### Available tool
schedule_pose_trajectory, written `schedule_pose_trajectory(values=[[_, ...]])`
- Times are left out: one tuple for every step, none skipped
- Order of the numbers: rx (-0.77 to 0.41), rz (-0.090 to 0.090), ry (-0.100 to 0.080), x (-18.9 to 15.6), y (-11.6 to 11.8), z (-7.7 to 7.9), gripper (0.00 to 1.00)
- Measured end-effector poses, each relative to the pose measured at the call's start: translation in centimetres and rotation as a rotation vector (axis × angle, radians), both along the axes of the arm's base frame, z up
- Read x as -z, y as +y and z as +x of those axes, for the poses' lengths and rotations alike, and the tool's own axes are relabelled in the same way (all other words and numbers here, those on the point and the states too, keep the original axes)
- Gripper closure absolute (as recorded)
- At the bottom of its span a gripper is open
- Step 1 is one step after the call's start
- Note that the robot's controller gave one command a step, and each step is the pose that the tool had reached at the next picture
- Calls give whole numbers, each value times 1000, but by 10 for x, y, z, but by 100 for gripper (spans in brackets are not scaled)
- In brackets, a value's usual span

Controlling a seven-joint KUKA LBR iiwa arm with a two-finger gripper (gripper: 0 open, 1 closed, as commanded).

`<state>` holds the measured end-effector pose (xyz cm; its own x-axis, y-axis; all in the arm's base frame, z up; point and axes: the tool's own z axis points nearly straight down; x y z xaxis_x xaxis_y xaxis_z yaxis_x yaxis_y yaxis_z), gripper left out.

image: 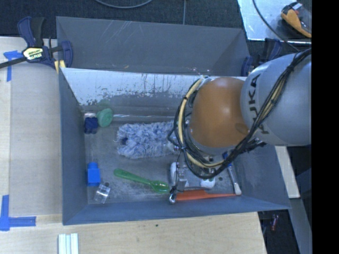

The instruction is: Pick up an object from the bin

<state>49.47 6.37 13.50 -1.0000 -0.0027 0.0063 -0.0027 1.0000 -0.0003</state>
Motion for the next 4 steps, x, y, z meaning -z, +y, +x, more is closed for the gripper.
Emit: schedule_pose_trajectory(values=[[3, 1, -8, -4, 0, 2, 0], [-192, 2, -14, 63, 39, 94, 0], [-295, 1, -14, -13, 36, 88, 0], [-266, 2, -10, 35, 71, 121, 0]])
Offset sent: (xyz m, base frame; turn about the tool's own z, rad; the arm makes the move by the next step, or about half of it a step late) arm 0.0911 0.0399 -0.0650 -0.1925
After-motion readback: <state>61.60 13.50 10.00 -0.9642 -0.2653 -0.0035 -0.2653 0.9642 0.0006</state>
